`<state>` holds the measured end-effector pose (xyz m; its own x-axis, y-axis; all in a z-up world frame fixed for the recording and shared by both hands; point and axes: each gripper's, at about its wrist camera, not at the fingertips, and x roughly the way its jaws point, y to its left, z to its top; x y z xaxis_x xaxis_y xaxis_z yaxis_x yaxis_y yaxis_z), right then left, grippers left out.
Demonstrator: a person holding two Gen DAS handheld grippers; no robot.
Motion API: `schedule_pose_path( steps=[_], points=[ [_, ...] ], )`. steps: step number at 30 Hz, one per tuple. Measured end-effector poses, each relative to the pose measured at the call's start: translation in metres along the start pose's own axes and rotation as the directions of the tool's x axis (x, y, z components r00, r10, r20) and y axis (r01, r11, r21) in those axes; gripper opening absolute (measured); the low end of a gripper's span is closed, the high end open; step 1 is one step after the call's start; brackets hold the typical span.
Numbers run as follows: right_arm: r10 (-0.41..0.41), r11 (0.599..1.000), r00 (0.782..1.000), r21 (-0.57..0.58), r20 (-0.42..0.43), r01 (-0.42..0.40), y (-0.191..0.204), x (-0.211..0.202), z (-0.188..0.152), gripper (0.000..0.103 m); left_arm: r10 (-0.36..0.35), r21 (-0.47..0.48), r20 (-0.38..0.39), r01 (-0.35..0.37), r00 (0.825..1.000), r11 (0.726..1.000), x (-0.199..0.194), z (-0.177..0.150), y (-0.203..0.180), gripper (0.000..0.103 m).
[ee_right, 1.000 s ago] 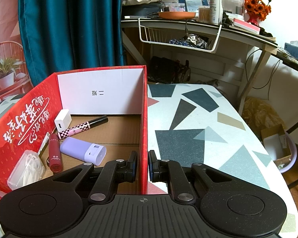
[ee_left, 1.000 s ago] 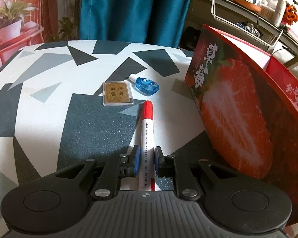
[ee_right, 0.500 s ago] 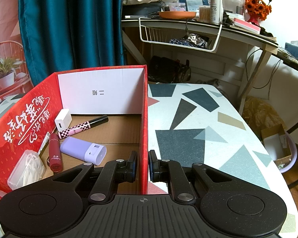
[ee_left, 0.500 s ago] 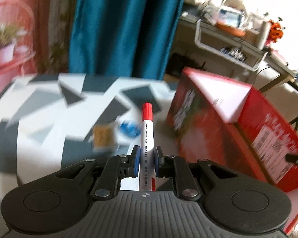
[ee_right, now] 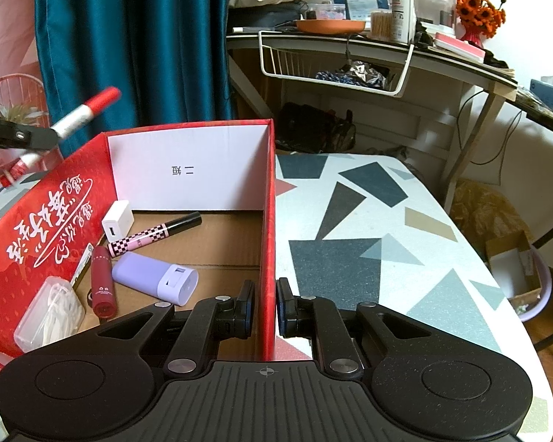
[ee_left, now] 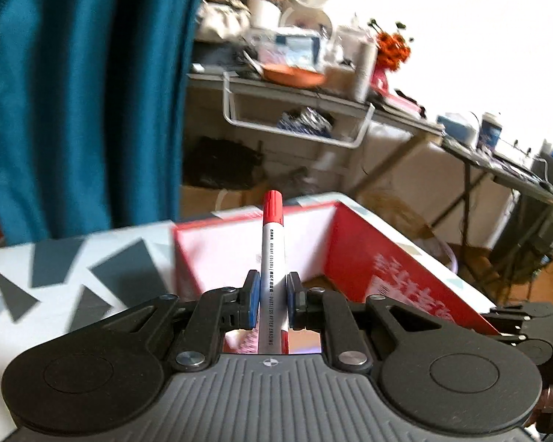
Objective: Organize rigid objects
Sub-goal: 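Carry the white marker into the red box and open the left gripper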
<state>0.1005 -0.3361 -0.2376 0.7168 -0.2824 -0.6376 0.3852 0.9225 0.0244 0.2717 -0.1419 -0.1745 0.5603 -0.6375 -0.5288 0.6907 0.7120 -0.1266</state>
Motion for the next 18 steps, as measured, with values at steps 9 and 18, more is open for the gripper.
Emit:
schedule_pose_path(
  steps=[9, 18],
  points=[
    [0.002, 1.0, 1.0, -0.004, -0.001, -0.002, 0.0, 0.001, 0.0, 0.013, -0.01, 0.065, -0.105, 0.017, 0.994, 0.998, 0.033, -0.018, -0.011, 0.016],
    [0.006, 1.0, 1.0, -0.003, -0.003, -0.006, 0.001, 0.001, 0.0, 0.014, -0.062, 0.082, -0.15, 0.075, 0.987, 0.994, 0.029, -0.021, 0.001, 0.017]
  ],
)
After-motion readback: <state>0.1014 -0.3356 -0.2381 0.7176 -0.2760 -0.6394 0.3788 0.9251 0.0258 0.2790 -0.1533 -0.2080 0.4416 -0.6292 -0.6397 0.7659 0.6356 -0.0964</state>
